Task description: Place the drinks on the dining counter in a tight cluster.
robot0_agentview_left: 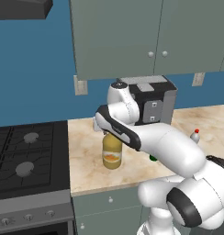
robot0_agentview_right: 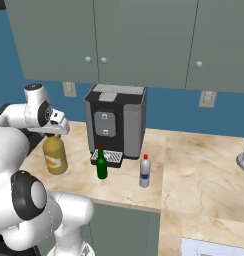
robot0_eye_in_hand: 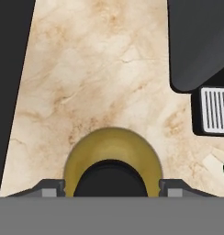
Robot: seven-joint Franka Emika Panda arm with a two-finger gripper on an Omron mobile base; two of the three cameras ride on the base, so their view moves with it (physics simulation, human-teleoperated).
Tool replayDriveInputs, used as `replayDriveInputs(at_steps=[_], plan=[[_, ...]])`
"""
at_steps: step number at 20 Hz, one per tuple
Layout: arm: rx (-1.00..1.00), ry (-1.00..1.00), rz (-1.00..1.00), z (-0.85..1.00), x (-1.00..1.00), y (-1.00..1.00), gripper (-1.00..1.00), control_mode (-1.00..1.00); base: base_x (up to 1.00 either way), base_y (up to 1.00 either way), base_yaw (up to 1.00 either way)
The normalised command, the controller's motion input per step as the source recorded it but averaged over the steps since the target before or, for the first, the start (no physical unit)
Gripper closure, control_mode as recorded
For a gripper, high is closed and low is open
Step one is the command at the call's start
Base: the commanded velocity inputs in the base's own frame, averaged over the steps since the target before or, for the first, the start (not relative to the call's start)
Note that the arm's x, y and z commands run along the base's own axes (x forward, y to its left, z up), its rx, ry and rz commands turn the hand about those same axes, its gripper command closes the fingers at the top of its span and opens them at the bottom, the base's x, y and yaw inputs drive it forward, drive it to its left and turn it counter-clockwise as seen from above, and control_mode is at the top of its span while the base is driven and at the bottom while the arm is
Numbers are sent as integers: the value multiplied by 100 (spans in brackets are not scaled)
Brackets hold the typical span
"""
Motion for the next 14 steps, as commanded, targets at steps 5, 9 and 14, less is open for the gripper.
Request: replayDriveInputs(at_steps=[5, 9, 14], plan=[[0, 0, 1, -3, -7, -1, 100, -100, 0, 0, 0], [0, 0, 6, 7, -18, -2, 100, -100, 0, 0, 0], [0, 0, 6, 28, -21, -1, 100, -100, 0, 0, 0]])
